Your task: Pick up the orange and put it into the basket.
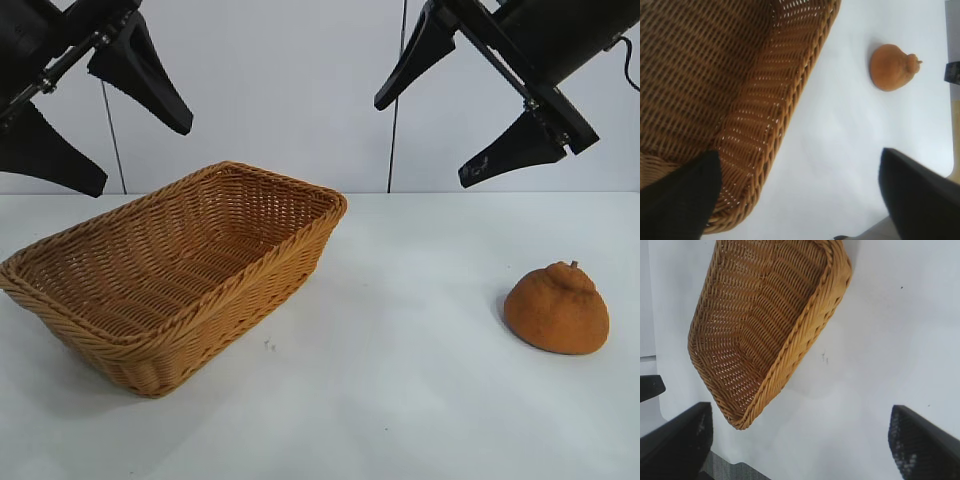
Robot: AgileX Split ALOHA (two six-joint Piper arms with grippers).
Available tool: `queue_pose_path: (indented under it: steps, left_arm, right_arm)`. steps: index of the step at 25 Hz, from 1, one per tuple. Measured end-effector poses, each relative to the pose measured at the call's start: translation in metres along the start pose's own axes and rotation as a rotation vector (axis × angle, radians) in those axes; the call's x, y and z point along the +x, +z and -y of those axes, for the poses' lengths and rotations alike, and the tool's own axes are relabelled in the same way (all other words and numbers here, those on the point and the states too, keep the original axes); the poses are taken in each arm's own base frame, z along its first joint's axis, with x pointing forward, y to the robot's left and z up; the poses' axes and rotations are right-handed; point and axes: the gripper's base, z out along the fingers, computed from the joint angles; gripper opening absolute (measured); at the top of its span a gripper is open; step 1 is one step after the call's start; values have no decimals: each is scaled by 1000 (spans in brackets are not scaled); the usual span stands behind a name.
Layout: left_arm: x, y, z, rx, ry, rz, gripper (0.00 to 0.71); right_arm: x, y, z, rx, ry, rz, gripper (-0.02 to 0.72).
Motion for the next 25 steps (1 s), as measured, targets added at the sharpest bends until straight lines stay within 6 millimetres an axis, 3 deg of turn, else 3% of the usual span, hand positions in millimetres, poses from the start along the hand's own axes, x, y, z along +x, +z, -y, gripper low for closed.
queue_pose_path:
  steps: [25]
  left_arm:
    - [-3,0,-1,-8,-3,31,610]
  right_arm:
    - [0,0,0,0,0,1,652]
